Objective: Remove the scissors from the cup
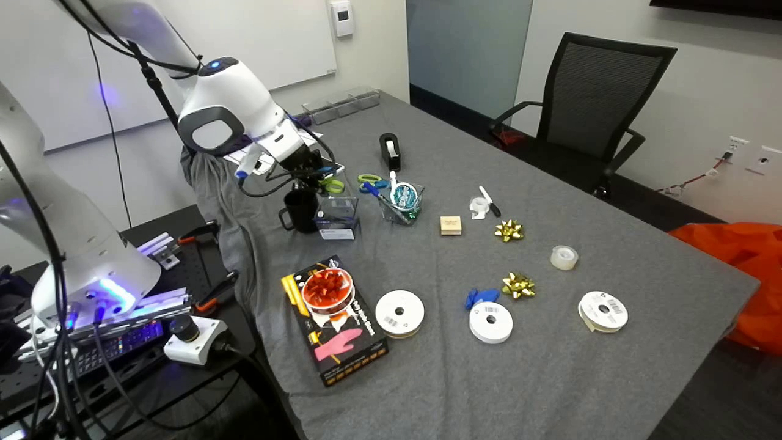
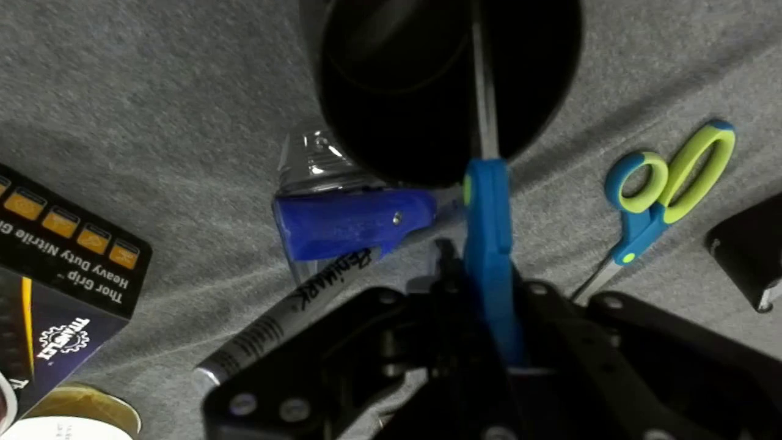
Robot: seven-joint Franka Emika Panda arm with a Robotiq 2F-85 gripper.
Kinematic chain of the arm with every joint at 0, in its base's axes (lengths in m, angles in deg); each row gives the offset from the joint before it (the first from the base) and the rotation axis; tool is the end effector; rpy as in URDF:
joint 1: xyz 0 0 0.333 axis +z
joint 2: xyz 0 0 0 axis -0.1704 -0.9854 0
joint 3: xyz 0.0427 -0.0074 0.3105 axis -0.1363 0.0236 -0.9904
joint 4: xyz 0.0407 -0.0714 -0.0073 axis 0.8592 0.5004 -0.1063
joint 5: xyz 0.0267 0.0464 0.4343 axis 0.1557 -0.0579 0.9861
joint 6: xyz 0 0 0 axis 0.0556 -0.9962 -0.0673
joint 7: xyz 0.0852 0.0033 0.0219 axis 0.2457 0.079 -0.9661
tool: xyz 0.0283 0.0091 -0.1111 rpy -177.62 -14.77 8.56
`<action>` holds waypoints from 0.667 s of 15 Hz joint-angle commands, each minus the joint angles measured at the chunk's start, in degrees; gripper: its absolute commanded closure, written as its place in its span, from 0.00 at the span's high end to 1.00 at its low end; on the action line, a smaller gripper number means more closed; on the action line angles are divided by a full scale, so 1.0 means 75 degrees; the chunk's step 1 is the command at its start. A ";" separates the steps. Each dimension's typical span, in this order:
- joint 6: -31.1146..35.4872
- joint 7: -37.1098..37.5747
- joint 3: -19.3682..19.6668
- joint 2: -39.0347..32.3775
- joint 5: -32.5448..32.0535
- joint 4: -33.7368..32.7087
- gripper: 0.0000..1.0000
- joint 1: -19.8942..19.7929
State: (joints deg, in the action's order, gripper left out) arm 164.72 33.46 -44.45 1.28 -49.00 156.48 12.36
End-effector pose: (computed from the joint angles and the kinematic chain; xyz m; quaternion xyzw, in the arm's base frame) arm 0.4264 -0.0520 0.1668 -0.9052 0.3777 -0.1900 0.0423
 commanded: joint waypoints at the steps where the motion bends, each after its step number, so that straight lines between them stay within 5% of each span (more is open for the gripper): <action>1: -0.0347 -0.0202 0.0695 0.0472 0.0329 0.0101 0.03 0.0793; 6: -0.0969 0.0163 0.1656 0.0542 0.0013 -0.0090 0.03 0.1558; 10: -0.2235 0.1665 0.2629 0.0501 -0.1639 -0.0618 0.03 0.2093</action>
State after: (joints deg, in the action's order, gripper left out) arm 155.35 38.08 -29.85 4.61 -53.13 155.04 24.80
